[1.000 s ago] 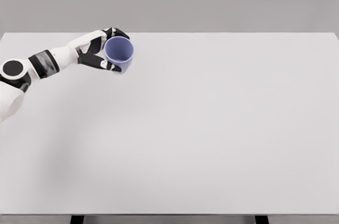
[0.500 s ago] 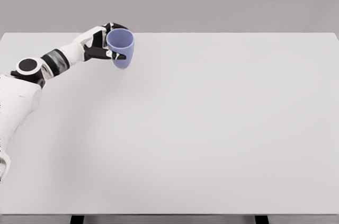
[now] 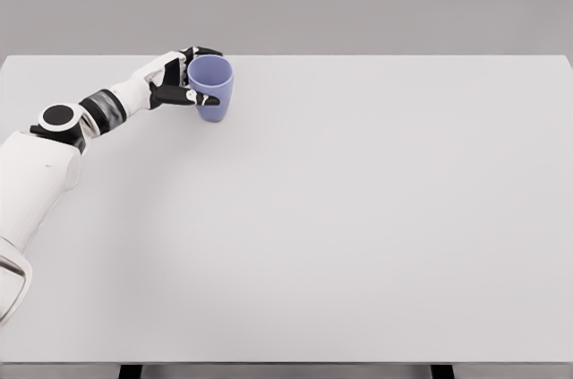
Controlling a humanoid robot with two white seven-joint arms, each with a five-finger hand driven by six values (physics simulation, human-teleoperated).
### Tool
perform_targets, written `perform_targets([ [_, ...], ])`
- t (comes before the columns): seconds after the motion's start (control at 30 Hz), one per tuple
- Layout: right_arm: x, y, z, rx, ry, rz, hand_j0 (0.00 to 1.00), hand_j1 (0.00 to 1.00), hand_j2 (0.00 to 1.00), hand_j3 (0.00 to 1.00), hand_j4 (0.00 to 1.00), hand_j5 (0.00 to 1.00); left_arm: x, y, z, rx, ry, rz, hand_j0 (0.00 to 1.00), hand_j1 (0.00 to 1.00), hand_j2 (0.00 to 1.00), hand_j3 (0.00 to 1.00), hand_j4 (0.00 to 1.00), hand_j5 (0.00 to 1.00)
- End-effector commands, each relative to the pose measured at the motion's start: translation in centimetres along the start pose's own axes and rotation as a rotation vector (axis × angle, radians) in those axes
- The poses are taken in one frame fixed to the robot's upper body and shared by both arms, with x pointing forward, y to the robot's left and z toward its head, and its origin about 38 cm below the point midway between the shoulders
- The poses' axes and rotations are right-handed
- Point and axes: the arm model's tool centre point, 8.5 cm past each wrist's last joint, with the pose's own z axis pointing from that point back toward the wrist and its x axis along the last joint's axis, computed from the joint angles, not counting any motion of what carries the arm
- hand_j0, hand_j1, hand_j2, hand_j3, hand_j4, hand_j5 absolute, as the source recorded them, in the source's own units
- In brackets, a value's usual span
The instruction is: Flip the cup with left arm and place it on the table
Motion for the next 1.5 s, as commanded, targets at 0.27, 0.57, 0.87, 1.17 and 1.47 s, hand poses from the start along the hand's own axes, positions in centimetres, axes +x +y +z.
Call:
perform_targets([
  [0.27, 0.0, 0.0, 0.0, 0.000, 0.000, 0.000, 1.00, 1.00, 1.00, 1.00, 1.00, 1.00, 0.4, 0.2, 0.1, 0.004, -0.023, -0.007, 1.00, 1.00, 1.00, 1.00, 1.00, 1.00],
  [0.57, 0.0, 0.0, 0.0, 0.000, 0.000, 0.000, 1.00, 1.00, 1.00, 1.00, 1.00, 1.00, 1.1, 2.2, 1.8, 0.040, -0.041, -0.043, 1.00, 1.00, 1.00, 1.00, 1.00, 1.00],
  [0.87, 0.0, 0.0, 0.0, 0.001, 0.000, 0.000, 1.00, 1.00, 1.00, 1.00, 1.00, 1.00, 2.8, 3.2, 2.8, 0.046, -0.119, -0.117, 1.00, 1.00, 1.00, 1.00, 1.00, 1.00],
  [1.17, 0.0, 0.0, 0.0, 0.000, 0.000, 0.000, 1.00, 1.00, 1.00, 1.00, 1.00, 1.00, 3.1, 2.8, 2.5, 0.032, -0.132, -0.122, 1.00, 1.00, 1.00, 1.00, 1.00, 1.00],
  [1.47, 0.0, 0.0, 0.0, 0.000, 0.000, 0.000, 1.00, 1.00, 1.00, 1.00, 1.00, 1.00, 5.0, 5.9, 5.9, 0.067, -0.134, -0.205, 1.00, 1.00, 1.00, 1.00, 1.00, 1.00],
])
